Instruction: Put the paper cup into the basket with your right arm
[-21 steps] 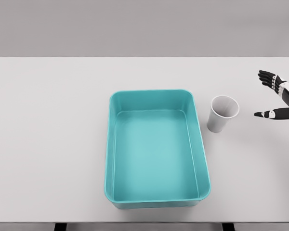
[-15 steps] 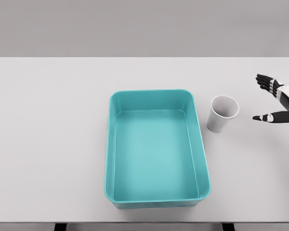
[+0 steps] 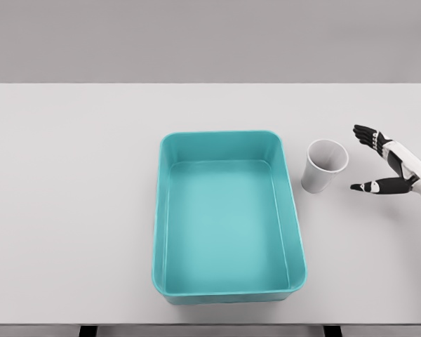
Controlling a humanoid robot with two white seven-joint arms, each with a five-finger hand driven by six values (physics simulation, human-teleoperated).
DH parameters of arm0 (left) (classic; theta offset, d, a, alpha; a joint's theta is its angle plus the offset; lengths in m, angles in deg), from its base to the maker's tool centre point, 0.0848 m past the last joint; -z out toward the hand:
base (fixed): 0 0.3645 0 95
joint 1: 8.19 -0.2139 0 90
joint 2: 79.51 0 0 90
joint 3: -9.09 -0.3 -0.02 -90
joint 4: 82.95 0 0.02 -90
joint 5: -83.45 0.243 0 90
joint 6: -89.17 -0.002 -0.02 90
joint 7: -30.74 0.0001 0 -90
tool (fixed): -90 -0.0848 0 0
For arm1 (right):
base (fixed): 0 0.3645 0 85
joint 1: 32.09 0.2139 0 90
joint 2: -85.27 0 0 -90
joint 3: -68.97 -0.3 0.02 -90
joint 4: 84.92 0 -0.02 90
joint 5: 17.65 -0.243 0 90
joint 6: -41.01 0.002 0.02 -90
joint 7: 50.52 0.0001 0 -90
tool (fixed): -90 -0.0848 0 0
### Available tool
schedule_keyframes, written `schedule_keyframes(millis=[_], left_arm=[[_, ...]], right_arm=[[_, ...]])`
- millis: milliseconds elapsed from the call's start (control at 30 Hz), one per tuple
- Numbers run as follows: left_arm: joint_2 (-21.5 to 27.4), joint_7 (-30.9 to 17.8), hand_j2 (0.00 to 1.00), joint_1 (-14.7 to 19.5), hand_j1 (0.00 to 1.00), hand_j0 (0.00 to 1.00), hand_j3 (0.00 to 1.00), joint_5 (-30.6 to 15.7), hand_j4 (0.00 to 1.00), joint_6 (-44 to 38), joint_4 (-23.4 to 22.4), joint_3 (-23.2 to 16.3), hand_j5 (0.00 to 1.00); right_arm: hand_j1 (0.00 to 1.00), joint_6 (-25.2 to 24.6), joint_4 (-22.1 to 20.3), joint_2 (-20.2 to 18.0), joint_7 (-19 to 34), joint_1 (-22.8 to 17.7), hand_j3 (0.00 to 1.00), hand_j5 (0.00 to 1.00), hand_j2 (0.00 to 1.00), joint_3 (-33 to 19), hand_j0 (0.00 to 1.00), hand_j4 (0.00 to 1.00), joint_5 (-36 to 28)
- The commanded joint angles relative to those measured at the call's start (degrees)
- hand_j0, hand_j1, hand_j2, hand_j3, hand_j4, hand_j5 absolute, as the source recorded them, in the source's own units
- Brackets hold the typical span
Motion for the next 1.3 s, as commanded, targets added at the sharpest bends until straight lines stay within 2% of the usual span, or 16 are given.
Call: schedule_keyframes(millis=[0, 100, 633, 700, 767, 867, 1033, 1267], left_arm=[[0.0, 0.0, 1.0, 0.0, 1.0, 1.0, 1.0, 0.0, 1.0, 0.0, 0.0, 0.0, 1.0], [0.0, 0.0, 1.0, 0.0, 1.0, 1.0, 1.0, 0.0, 1.0, 0.0, 0.0, 0.0, 1.0], [0.0, 0.0, 1.0, 0.0, 1.0, 1.0, 1.0, 0.0, 1.0, 0.0, 0.0, 0.0, 1.0], [0.0, 0.0, 1.0, 0.0, 1.0, 1.0, 1.0, 0.0, 1.0, 0.0, 0.0, 0.0, 1.0], [0.0, 0.0, 1.0, 0.0, 1.0, 1.0, 1.0, 0.0, 1.0, 0.0, 0.0, 0.0, 1.0], [0.0, 0.0, 1.0, 0.0, 1.0, 1.0, 1.0, 0.0, 1.0, 0.0, 0.0, 0.0, 1.0], [0.0, 0.0, 1.0, 0.0, 1.0, 1.0, 1.0, 0.0, 1.0, 0.0, 0.0, 0.0, 1.0], [0.0, 0.0, 1.0, 0.0, 1.0, 1.0, 1.0, 0.0, 1.0, 0.0, 0.0, 0.0, 1.0]], right_arm=[[1.0, 0.3, -0.1, 0.0, 0.0, 0.0, 1.0, 1.0, 1.0, -0.2, 1.0, 1.0, -0.5], [1.0, 0.4, -0.6, 1.2, 0.0, 0.0, 1.0, 1.0, 1.0, -0.5, 1.0, 1.0, -0.7], [1.0, -0.1, -0.6, 1.3, 0.0, -0.1, 1.0, 1.0, 1.0, -1.2, 1.0, 1.0, -1.5], [1.0, -0.2, -0.7, 1.0, 0.0, -0.2, 1.0, 1.0, 1.0, -0.7, 1.0, 1.0, -4.9], [1.0, -0.3, -0.7, 0.8, 0.0, -0.3, 1.0, 1.0, 1.0, -0.5, 1.0, 1.0, -5.6], [1.0, -0.3, -0.7, 0.9, 0.0, -1.4, 1.0, 1.0, 1.0, -0.4, 1.0, 1.0, -5.7], [1.0, -0.5, -3.0, 1.2, 0.0, -3.0, 1.0, 1.0, 1.0, -0.3, 1.0, 1.0, -5.6], [1.0, -0.5, -3.0, 1.3, 0.0, -2.9, 1.0, 1.0, 1.0, -0.3, 1.0, 1.0, -5.5]])
